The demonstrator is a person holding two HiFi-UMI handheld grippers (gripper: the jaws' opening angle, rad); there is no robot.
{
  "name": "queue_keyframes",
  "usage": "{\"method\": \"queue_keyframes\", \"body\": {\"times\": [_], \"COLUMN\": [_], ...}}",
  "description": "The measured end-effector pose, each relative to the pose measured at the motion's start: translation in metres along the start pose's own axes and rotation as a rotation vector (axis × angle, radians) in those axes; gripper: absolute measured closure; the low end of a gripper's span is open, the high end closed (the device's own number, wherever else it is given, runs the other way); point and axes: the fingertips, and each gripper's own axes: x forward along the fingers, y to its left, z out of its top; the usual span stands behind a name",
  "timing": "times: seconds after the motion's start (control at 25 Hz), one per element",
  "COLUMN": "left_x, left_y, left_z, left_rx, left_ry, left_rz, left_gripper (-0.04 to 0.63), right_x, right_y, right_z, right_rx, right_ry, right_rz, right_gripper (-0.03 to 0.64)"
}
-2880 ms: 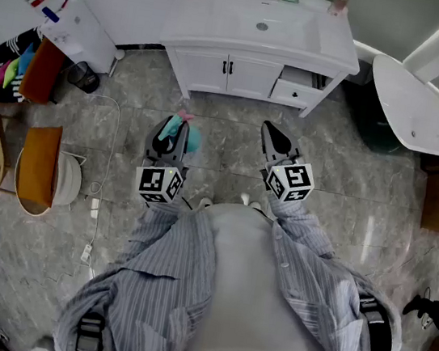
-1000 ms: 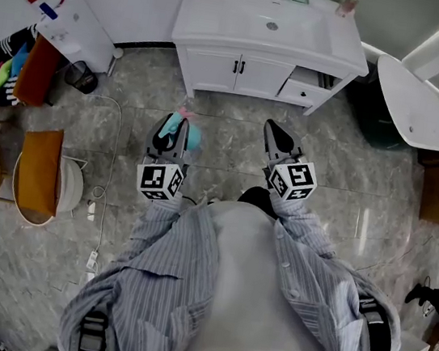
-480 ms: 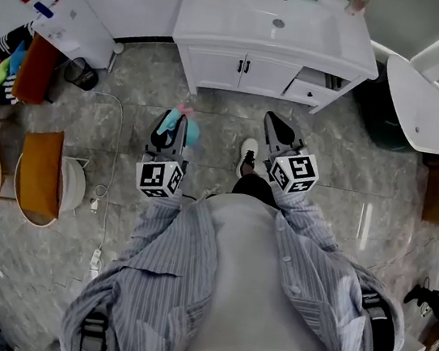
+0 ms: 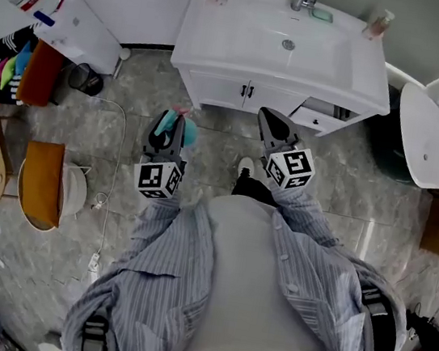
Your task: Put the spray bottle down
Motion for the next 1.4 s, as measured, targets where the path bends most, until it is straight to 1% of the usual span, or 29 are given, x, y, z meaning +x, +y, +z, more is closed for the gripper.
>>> {"method": "queue_keyframes", "body": {"times": [0.28,0.48,0.6,0.8,0.92,1.08,1.28,1.4], "left_x": [0.095,0.157,0.184,0.205,0.214,0.232,0.271,0.296], "left_y": [-0.002,-0.005,-0.006,-0.002,0.01,0.037,0.073,0.099], "left_z": [0.0,0.006,0.012,0.009,0.002,0.0,0.005,0.002], "left_rx": [0.004,0.014,0.019,0.017,0.001,-0.011,-0.006,-0.031], "left_ry": [0.042,0.046,0.039,0.052,0.066,0.067,0.041,0.046], "left_rz": [0.008,0.0,0.0,0.0,0.0,-0.019,-0.077,-0.093], "left_gripper": [0.46,0.46,0.46,0.46,0.46,0.461,0.46,0.462], "right_x": [0.06,0.095,0.112,0.135,0.149,0.175,0.222,0.252], "right_y": [-0.073,-0.117,-0.134,-0.145,-0.147,-0.142,-0.137,-0.133], "right_z": [0.006,0.013,0.02,0.024,0.022,0.025,0.036,0.041], "right_rx": [0.024,0.025,0.02,0.019,0.025,0.023,0.009,-0.003], "right_ry": [0.02,0.017,0.013,0.015,0.025,0.025,0.013,0.016], "right_rz": [0.037,0.051,0.063,0.073,0.063,0.048,0.023,0.015], "right_gripper": [0.601,0.601,0.601,0.601,0.601,0.601,0.601,0.601]}}
